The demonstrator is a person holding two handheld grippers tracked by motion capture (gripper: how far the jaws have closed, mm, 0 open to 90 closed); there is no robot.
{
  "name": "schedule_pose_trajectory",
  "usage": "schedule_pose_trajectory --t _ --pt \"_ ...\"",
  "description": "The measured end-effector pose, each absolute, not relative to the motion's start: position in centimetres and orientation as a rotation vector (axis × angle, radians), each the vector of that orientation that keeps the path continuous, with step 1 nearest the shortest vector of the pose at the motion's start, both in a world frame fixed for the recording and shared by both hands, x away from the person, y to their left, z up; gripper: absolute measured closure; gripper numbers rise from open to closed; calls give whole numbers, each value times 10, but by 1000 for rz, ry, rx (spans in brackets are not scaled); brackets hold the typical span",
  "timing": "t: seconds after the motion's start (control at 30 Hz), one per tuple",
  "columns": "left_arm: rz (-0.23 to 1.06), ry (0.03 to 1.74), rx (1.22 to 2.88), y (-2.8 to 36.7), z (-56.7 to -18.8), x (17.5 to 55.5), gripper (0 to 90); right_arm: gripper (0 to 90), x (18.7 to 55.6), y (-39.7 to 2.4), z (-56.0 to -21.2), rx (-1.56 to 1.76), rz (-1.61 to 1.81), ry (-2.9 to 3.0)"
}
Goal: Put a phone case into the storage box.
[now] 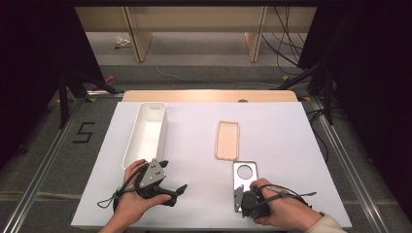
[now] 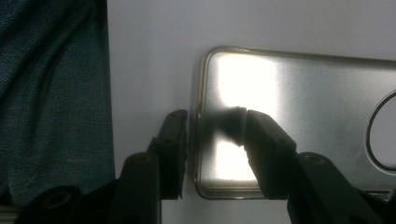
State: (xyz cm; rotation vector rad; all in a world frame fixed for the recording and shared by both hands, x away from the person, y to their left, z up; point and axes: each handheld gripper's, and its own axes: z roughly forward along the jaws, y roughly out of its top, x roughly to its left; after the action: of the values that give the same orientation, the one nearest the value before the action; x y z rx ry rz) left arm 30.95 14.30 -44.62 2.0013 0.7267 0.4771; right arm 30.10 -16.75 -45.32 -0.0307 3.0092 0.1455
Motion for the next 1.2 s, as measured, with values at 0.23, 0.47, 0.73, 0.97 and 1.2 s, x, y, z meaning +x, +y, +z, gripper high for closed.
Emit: schedule_pose_trajectory --t 0.23,0.47,0.73,0.97,1.2 --pt "477 726 2003 143 -446 309 38 661 301 -166 -452 -22 143 3024" --pt "477 724 2004 142 -446 309 41 712 302 -166 -452 -13 133 3042" --pt "476 720 2007 142 -446 309 45 781 301 -165 -452 -15 126 3042" --pt "475 717 2008 142 -446 309 45 828 299 -163 -452 -33 111 3047" --pt "475 716 2008 142 -447 309 49 866 298 -162 -452 -33 112 3052"
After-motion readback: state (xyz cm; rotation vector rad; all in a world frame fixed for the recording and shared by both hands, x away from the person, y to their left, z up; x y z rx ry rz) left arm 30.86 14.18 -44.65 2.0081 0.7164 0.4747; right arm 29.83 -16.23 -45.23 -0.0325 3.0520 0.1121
